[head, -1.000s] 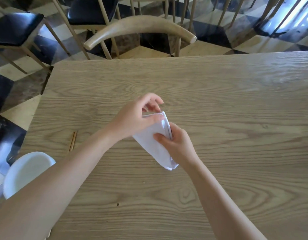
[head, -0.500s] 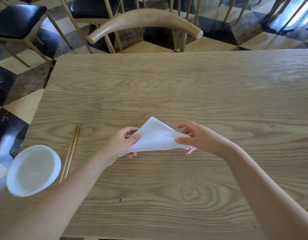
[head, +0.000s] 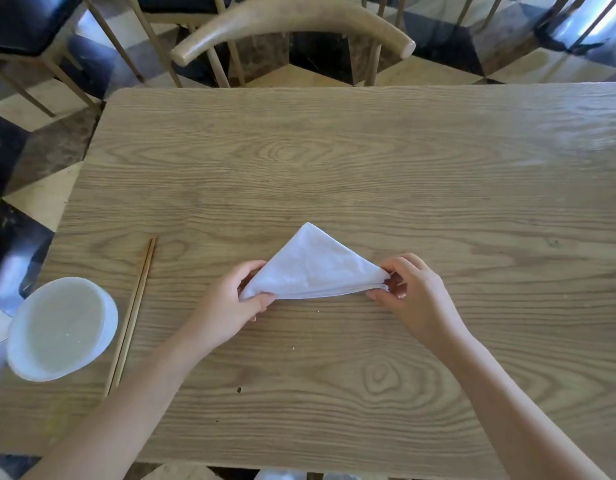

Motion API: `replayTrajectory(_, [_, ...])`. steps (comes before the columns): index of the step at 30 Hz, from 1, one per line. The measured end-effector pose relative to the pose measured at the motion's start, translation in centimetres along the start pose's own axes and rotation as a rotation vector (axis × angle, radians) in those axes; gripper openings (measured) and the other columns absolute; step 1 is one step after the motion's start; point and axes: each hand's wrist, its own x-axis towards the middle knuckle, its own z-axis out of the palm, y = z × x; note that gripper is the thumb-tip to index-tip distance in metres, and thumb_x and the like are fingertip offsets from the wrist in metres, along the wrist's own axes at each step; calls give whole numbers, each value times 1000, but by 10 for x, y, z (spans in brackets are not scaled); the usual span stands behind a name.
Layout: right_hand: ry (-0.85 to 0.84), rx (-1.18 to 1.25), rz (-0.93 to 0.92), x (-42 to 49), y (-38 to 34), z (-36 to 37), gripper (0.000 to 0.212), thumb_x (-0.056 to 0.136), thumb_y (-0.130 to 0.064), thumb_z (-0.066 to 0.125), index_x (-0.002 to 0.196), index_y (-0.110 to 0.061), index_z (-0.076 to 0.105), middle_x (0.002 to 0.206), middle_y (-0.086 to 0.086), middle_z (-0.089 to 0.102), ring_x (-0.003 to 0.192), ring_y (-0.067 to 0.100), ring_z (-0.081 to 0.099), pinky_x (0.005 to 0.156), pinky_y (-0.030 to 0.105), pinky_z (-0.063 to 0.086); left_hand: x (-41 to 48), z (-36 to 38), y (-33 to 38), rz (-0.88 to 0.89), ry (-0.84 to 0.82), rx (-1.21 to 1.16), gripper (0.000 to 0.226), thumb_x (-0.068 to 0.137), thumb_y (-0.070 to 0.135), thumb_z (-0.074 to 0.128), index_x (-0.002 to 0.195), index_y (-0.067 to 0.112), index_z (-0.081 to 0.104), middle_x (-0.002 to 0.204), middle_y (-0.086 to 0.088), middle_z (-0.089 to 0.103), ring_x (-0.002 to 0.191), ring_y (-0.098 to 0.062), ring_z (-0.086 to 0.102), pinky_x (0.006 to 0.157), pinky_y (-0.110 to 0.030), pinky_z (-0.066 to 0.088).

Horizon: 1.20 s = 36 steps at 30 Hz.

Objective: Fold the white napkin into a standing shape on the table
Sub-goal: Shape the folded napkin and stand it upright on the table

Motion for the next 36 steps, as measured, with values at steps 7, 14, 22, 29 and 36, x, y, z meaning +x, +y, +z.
replayTrajectory(7, [134, 71, 73, 6, -8, -4, 22, 79, -22, 70, 71, -9, 55, 61, -5, 52, 55, 11, 40, 54, 17, 34, 4, 4, 3, 16, 130, -45, 18, 89, 9, 56, 90, 27, 60, 55, 12, 58, 45, -3, 48, 46, -15, 40])
replayTrajectory(14, [73, 78, 49, -7, 3, -1, 14, 76, -10, 73, 77, -11, 60, 80, 1, 57, 70, 12, 50, 61, 12, 39, 2, 9, 1, -42, 142, -44, 23, 87, 3, 57, 97, 23, 61, 69, 7, 62, 51, -3, 56, 48, -17, 45])
replayTrajectory(22, [-42, 258, 86, -8, 9, -9, 29, 73, -9, 77, 65, -24, 53, 91, 0, 49, 71, 8, 47, 63, 12, 39, 0, 19, -1, 24, 239, 135, 29, 85, 6, 58, 103, 29, 58, 84, 16, 66, 66, -2, 63, 54, -21, 43])
replayTrajectory(29, [-33, 477, 110, -16, 7, -14, 13, 75, -13, 72, 78, -15, 60, 81, 2, 50, 70, 10, 45, 64, 17, 39, -1, 29, -6, 185, 344, 380, 20, 83, 6, 61, 100, 16, 60, 89, 5, 66, 79, -18, 59, 65, -33, 47])
replayTrajectory(36, [-36, 812, 234, -17, 5, -21, 5, 75, -18, 68, 77, -14, 66, 77, 4, 53, 69, 8, 46, 65, 16, 38, 3, 33, -11, 246, 422, 495, 17, 79, 1, 62, 93, 9, 58, 87, 1, 59, 74, -20, 52, 58, -36, 43])
